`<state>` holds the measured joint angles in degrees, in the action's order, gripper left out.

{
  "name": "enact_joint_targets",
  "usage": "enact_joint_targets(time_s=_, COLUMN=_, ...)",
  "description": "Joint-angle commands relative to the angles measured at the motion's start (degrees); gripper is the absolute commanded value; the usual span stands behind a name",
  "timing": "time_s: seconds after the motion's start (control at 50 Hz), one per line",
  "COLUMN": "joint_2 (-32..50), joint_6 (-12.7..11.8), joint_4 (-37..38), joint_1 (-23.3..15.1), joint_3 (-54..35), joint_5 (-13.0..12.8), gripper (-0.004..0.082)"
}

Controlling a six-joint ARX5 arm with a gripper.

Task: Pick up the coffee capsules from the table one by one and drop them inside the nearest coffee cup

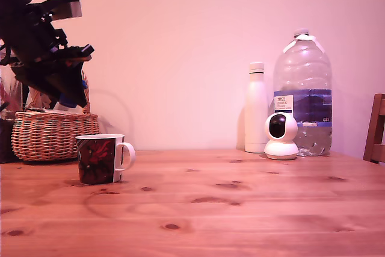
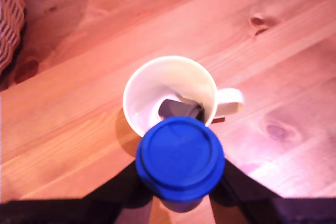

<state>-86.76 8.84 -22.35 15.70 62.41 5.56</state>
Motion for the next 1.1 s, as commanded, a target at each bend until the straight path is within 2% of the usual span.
enact_joint_targets(time_s=0.0, joint_2=-1.66, joint_6=0.20, joint_4=-0.57, joint_1=0.48, joint_3=2.36, joint_5=-0.07, gripper=0.0199)
enact_joint_targets(time_s=0.36, joint_2=-9.44, joint_6=0.22, joint_4=-6.69, joint_1=2.08, joint_3=11.50, joint_5=-0.11, gripper=0.0199)
enact_joint_targets(time_s=0.64, joint_2=-15.32, joint_6=0.20, joint_4=-15.50, joint_1=2.10, joint_3=21.05, joint_5=-0.15, gripper=0.0201)
enact_joint_targets(time_s=0.86, joint_2=-20.35, joint_6=0.20, joint_4=-20.94, joint_1=2.05, joint_3=27.28, joint_5=-1.73, gripper=0.0201)
enact_joint_targets(time_s=1.08, joint_2=-24.41, joint_6=0.15, joint_4=-24.94, joint_1=1.95, joint_3=30.93, joint_5=-1.81, gripper=0.0201)
